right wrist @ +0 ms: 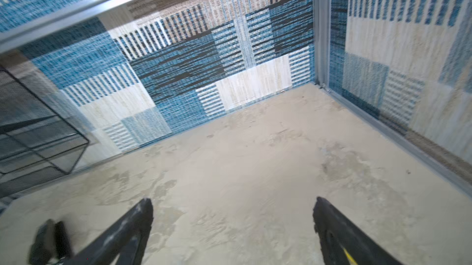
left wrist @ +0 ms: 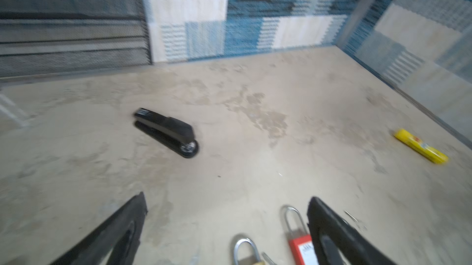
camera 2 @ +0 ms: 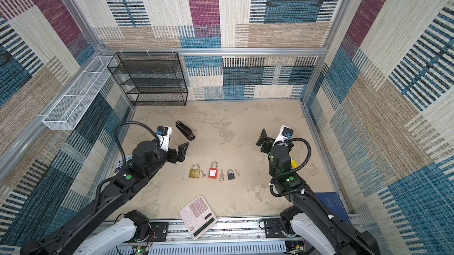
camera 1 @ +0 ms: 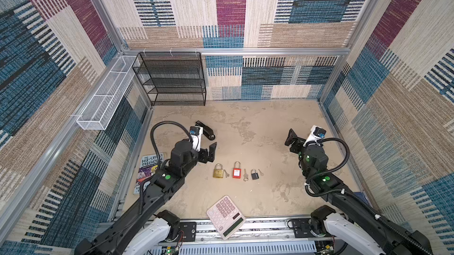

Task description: Lock with the key

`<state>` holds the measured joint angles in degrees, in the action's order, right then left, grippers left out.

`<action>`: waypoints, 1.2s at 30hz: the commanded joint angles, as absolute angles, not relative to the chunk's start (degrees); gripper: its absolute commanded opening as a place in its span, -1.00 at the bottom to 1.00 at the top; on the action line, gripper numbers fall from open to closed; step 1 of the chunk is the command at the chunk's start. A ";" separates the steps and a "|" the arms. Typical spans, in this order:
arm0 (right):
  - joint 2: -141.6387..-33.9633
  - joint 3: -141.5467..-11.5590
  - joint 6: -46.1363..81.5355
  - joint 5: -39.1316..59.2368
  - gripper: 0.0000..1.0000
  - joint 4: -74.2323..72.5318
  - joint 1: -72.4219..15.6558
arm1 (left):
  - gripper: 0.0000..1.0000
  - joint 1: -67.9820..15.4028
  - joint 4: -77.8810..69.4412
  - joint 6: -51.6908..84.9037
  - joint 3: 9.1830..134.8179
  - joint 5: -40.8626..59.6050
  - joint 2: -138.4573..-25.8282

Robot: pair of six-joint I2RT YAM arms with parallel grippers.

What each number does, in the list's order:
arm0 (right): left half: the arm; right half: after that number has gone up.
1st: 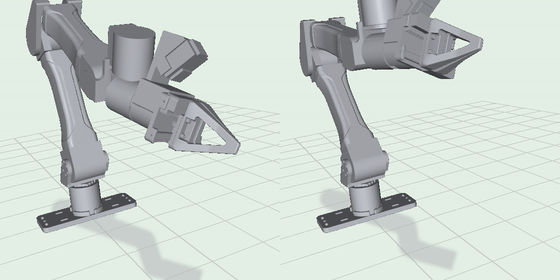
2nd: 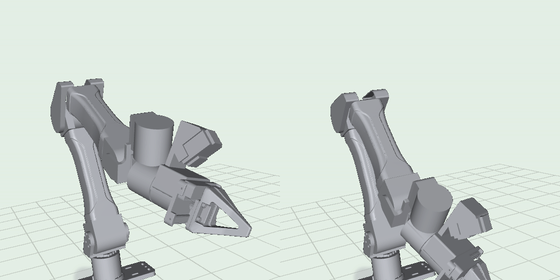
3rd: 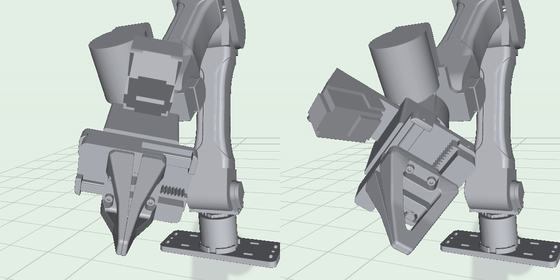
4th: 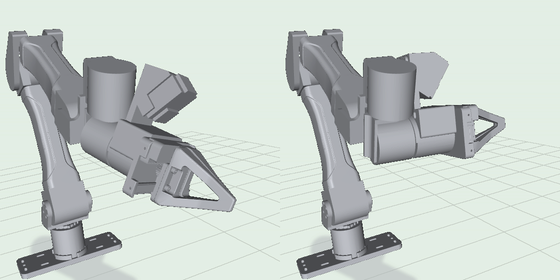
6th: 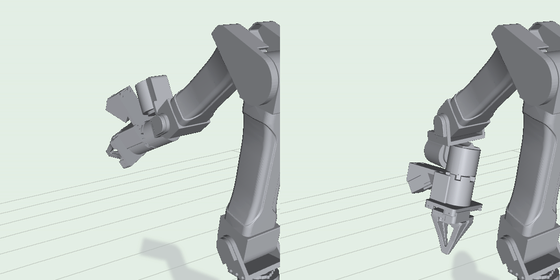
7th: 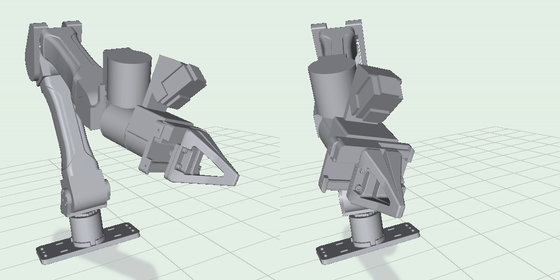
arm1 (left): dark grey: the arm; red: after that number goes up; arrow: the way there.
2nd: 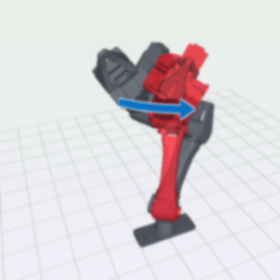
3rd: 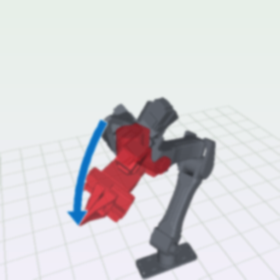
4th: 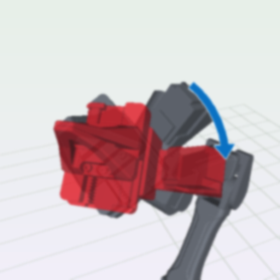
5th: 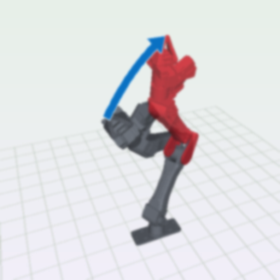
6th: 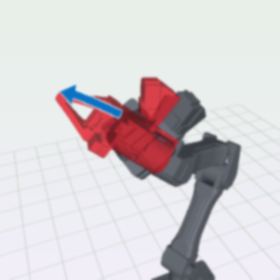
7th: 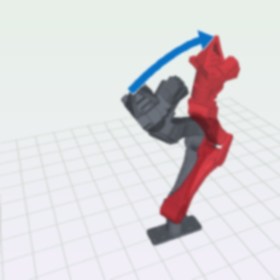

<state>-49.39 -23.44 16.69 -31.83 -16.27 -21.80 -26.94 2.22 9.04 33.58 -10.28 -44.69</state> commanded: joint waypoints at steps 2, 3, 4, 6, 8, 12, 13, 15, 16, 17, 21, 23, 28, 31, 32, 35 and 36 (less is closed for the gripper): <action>-51.88 -18.27 7.60 -30.01 0.98 -31.15 -17.51 | 1.00 -24.57 -5.90 5.04 26.07 -22.74 -35.13; -53.10 -16.48 5.65 -29.98 0.98 -35.21 -16.45 | 0.99 -24.37 -7.95 3.22 23.79 -23.64 -33.00; -54.32 -15.50 4.24 -29.82 0.98 -38.24 -15.68 | 1.00 -24.19 -10.67 1.06 21.46 -24.34 -31.23; -57.38 -13.90 1.97 -29.51 0.98 -44.01 -14.07 | 1.00 -23.95 -16.42 -2.55 17.48 -25.48 -29.21; -60.97 -12.83 0.92 -29.26 0.98 -49.27 -12.62 | 1.00 -23.82 -22.06 -4.86 14.07 -27.25 -29.00; -68.75 -11.76 -0.18 -28.43 0.98 -58.44 -11.09 | 0.99 -22.56 -32.10 -7.30 9.87 -32.32 -33.55; -70.65 -11.67 -0.87 -28.16 0.98 -60.62 -10.99 | 1.00 -22.06 -34.12 -7.64 9.35 -32.81 -35.35; -74.92 -12.08 -2.13 -27.39 0.98 -64.29 -10.81 | 1.00 -20.24 -38.84 -8.04 8.95 -32.62 -40.30; -76.73 -12.13 -3.11 -26.99 0.98 -66.04 -10.74 | 1.00 -19.45 -39.99 -8.09 9.05 -32.18 -42.58; -78.70 -12.13 -4.04 -26.96 0.98 -68.25 -10.70 | 1.00 -18.59 -41.23 -8.08 9.08 -31.50 -45.37; -84.78 -11.57 -4.56 -26.17 0.98 -74.72 -10.03 | 1.00 -14.93 -47.05 -6.73 9.21 -27.82 -55.67; -86.24 -10.91 -5.22 -25.97 0.98 -77.72 -9.93 | 1.00 -12.77 -50.74 -4.96 8.98 -25.98 -61.15; -84.69 -8.99 -3.54 -21.36 0.98 -78.39 -7.97 | 0.99 -7.78 -68.46 -3.10 8.73 -21.85 -78.36; -84.49 -8.11 -3.56 -19.92 0.98 -79.73 -7.60 | 1.00 -6.32 -75.94 -3.05 10.00 -19.80 -88.25; -84.50 -8.04 -3.72 -19.54 0.98 -79.81 -7.56 | 0.99 -6.11 -75.85 -3.35 10.10 -16.65 -89.58; -84.53 -8.02 -3.69 -17.51 0.98 -79.60 -7.01 | 0.99 -6.09 -74.30 -3.75 11.04 -16.38 -89.75; -84.63 -8.75 -3.40 -15.84 0.98 -78.13 -6.39 | 0.99 -6.08 -70.69 -2.93 12.41 -18.31 -88.78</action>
<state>-84.66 -7.94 -3.88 -19.51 -76.44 -7.20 -6.24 -67.61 -3.79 10.70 -18.96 -89.82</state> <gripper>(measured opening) 0.991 0.995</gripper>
